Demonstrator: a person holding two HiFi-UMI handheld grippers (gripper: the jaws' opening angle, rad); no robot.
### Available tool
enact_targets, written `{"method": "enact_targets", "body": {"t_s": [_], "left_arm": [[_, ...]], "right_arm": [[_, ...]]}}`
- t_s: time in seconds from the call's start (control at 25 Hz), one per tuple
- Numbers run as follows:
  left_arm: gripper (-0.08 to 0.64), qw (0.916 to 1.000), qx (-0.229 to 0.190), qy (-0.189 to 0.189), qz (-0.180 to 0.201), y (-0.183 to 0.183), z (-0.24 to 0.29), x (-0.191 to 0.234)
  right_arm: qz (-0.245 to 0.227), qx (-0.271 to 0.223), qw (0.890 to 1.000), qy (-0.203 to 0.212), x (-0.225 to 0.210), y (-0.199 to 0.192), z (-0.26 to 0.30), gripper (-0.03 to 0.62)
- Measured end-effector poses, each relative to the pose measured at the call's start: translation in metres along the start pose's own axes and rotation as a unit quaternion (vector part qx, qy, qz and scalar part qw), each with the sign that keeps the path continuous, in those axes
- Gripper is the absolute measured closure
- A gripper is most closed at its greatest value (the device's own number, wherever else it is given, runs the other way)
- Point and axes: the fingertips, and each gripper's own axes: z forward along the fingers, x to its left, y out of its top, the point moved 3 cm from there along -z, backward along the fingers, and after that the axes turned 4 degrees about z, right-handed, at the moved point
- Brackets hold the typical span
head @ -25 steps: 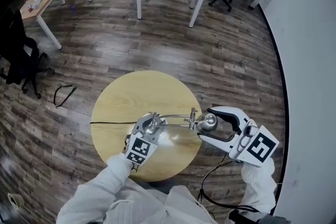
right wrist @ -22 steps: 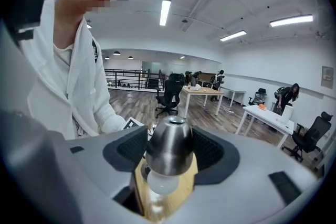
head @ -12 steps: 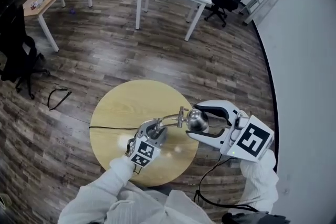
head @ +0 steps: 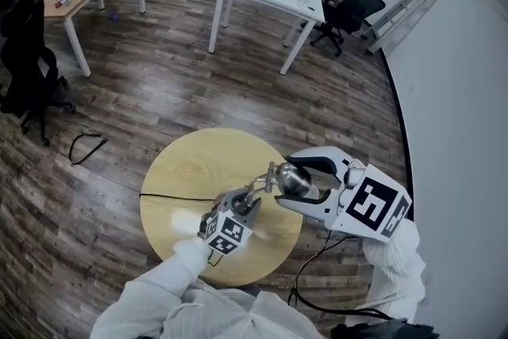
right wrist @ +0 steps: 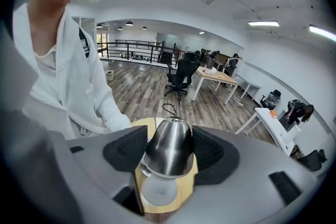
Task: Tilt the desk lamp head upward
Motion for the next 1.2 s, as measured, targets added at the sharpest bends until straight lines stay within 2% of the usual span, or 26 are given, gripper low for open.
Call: {"method": "enact_targets", "body": {"t_s": [0.16,0.32,0.44,0.56,0.68,0.8,0.88,0.96,1.08,1.12,1.2], "left_arm": [[0.453,1.0,-0.002,-0.003,0.004,0.0,-0.001,0.002],[0.453,1.0,-0.001,0.0,0.009,0.002,0.0,0.003],[0.453,0.9996,-0.001,0.002,0.027,0.002,0.0,-0.001],[0.453,0.9991,-0.006,0.005,0.041,0.001,-0.003,-0.005],[0.445,0.9992,-0.012,-0.001,0.038,0.003,-0.011,-0.005],[0.434,0.9992,-0.01,-0.007,0.039,0.005,-0.024,-0.007],[0.433,0.9992,-0.018,-0.003,0.036,0.007,-0.035,-0.006],[0.43,0.999,-0.033,0.008,0.03,0.01,-0.051,-0.001],[0.431,0.9972,-0.067,0.033,0.003,0.01,-0.081,0.006],[0.431,0.9956,-0.082,0.043,-0.015,0.009,-0.093,0.008],[0.433,0.991,-0.109,0.055,-0.055,0.013,-0.117,0.012]], "right_arm": [[0.002,0.007,1.0,-0.008,-0.001,0.001,0.001,0.311],[-0.002,-0.018,1.0,-0.022,-0.004,0.002,-0.001,0.311],[-0.007,-0.036,0.999,-0.032,-0.003,-0.001,-0.004,0.31],[0.001,-0.07,0.996,-0.046,-0.001,-0.004,-0.009,0.31],[0.019,-0.107,0.992,-0.057,-0.002,-0.007,-0.02,0.31],[0.035,-0.162,0.983,-0.084,-0.001,-0.007,-0.04,0.311],[0.062,-0.21,0.969,-0.116,-0.002,-0.009,-0.06,0.311],[0.097,-0.264,0.947,-0.157,-0.007,-0.015,-0.085,0.311],[0.163,-0.336,0.893,-0.252,-0.015,-0.044,-0.12,0.311],[0.186,-0.342,0.874,-0.291,-0.015,-0.062,-0.126,0.311],[0.233,-0.32,0.844,-0.363,-0.011,-0.107,-0.124,0.311]]}}
